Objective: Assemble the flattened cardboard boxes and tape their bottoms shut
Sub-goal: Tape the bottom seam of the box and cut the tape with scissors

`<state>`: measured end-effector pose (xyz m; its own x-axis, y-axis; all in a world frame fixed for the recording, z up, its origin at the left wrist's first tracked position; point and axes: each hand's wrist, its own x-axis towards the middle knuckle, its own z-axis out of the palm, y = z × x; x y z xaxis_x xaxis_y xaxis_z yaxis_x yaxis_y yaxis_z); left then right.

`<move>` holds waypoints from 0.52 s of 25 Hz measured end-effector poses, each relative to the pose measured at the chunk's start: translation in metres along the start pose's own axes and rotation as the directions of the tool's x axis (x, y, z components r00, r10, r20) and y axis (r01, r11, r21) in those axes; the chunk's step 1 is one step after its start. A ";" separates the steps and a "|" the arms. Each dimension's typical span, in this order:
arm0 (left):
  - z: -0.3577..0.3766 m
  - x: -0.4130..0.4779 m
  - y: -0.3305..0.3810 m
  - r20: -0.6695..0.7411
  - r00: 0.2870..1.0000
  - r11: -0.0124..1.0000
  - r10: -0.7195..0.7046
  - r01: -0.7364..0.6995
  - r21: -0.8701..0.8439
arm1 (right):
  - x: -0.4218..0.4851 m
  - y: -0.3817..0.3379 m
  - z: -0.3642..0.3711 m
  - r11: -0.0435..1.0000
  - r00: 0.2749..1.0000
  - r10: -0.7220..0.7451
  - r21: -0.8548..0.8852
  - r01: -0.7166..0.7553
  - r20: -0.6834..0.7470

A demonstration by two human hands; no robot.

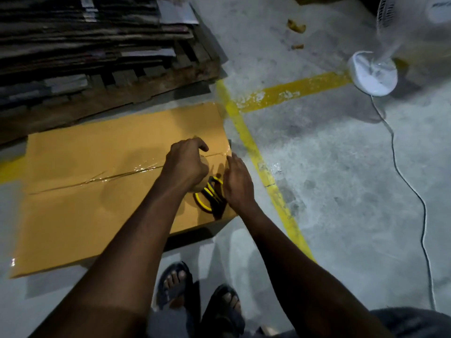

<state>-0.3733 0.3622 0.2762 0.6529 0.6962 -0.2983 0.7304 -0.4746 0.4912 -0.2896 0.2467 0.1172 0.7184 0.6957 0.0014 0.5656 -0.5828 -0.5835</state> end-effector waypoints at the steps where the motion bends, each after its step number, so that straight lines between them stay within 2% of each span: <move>1: -0.003 0.003 -0.006 -0.029 1.000 1.000 -0.005 0.005 0.013 | 0.016 -0.004 0.004 0.996 0.995 0.058 0.068 -0.063 0.081; 3: -0.009 0.008 -0.016 -0.064 0.996 0.998 -0.057 0.058 0.006 | 0.048 -0.005 0.006 0.950 0.964 0.209 0.198 -0.241 0.166; 5: -0.011 0.013 -0.026 -0.073 0.993 0.995 -0.096 0.094 -0.022 | 0.076 0.002 0.008 0.923 0.913 0.313 0.144 -0.357 0.261; 6: -0.011 0.014 -0.031 -0.070 0.993 0.995 -0.099 0.097 -0.029 | 0.087 0.003 0.006 0.922 0.900 0.336 0.097 -0.374 0.278; 7: -0.009 0.016 -0.035 -0.066 0.993 0.995 -0.094 0.092 -0.031 | 0.098 0.001 0.004 0.921 0.901 0.363 0.054 -0.386 0.236; 10: -0.005 0.023 -0.046 -0.088 0.993 0.997 -0.078 0.075 -0.034 | 0.148 -0.020 0.012 0.920 0.935 0.353 0.167 -0.354 0.036; 13: -0.002 0.028 -0.051 -0.093 0.993 0.996 -0.079 0.075 -0.038 | 0.193 -0.037 0.030 0.921 0.916 0.356 0.096 -0.377 0.184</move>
<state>-0.3933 0.4069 0.2443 0.5722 0.7782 -0.2589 0.7695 -0.4001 0.4978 -0.1841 0.4155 0.1147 0.7850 0.5074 -0.3554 0.2116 -0.7588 -0.6160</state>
